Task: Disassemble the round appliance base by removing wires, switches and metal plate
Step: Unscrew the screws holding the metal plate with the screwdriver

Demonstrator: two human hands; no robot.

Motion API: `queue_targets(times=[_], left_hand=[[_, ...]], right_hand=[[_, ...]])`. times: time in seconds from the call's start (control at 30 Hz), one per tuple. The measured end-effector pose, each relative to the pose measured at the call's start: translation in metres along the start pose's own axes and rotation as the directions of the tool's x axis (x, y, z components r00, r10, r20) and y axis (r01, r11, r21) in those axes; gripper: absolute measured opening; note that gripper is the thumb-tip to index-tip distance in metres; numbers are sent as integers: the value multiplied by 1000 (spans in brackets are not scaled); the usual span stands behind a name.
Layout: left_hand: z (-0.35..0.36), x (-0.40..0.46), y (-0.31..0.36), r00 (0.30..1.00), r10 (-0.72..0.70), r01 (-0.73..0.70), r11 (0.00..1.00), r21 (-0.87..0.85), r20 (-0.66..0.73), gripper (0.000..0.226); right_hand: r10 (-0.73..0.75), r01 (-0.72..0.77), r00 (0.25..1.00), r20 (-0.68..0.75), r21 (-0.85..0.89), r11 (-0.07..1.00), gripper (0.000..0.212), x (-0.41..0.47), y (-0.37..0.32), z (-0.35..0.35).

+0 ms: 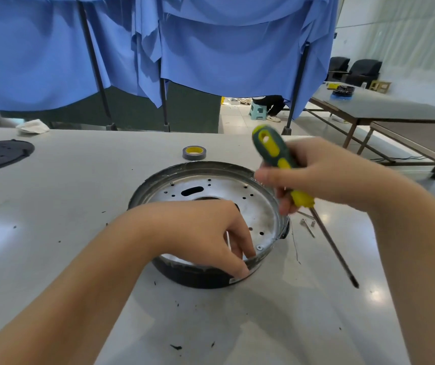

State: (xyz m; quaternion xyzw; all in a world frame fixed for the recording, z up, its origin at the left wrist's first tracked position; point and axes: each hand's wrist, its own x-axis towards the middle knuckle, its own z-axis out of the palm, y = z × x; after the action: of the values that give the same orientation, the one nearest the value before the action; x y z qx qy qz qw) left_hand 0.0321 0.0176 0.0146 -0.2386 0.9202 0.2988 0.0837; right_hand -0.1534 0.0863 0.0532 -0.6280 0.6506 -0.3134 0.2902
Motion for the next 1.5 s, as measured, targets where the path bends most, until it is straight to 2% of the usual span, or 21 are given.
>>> queue_targets(times=[0.1, 0.2, 0.3, 0.43, 0.6, 0.83, 1.0, 1.1, 1.2, 1.3, 1.4, 1.5], left_hand=[[0, 0, -2, 1000, -6, 6, 1000, -14, 13, 20], [-1, 1, -3, 1000, -5, 6, 1000, -23, 29, 19], [-2, 1, -3, 999, -8, 8, 1000, -18, 44, 20], [-2, 0, -3, 999, 1, 1, 999, -33, 50, 20], [-1, -1, -2, 998, 11, -8, 998, -60, 58, 17], [-3, -2, 0, 997, 4, 2, 998, -69, 78, 15], [-3, -2, 1, 996, -1, 8, 997, -76, 90, 13], [-4, -2, 1, 995, -10, 18, 997, -80, 95, 13], [-3, -2, 1, 995, -14, 22, 996, -81, 99, 13], [-3, -2, 1, 995, -24, 34, 994, -101, 99, 15], [-3, -2, 2, 996, -29, 39, 993, -113, 90, 16], [-2, -2, 2, 997, -27, 33, 995, -96, 68, 17]], right_hand=[[-129, 180, 956, -263, 177, 968, 39, 0, -5, -1], [-126, 267, 884, -450, 263, 927, 30, 6, -4, 3], [-95, 312, 825, -557, 309, 898, 28, 11, -2, 9], [-29, 339, 791, -611, 398, 852, 30, 17, 3, 11], [25, 309, 797, -604, 442, 842, 29, 23, 13, 12], [-54, 261, 836, -546, 308, 915, 28, 30, 21, 23], [-93, 274, 837, -539, 266, 924, 40, 29, 19, 25], [-155, 314, 850, -504, 246, 917, 40, 26, 12, 27], [-195, 332, 894, -402, 307, 892, 26, 24, 6, 29], [-181, 313, 932, -313, 450, 836, 17, 22, 2, 31], [-176, 305, 949, -262, 617, 726, 21, 21, 0, 35], [-172, 299, 953, -249, 697, 651, 31, 21, -1, 35]])
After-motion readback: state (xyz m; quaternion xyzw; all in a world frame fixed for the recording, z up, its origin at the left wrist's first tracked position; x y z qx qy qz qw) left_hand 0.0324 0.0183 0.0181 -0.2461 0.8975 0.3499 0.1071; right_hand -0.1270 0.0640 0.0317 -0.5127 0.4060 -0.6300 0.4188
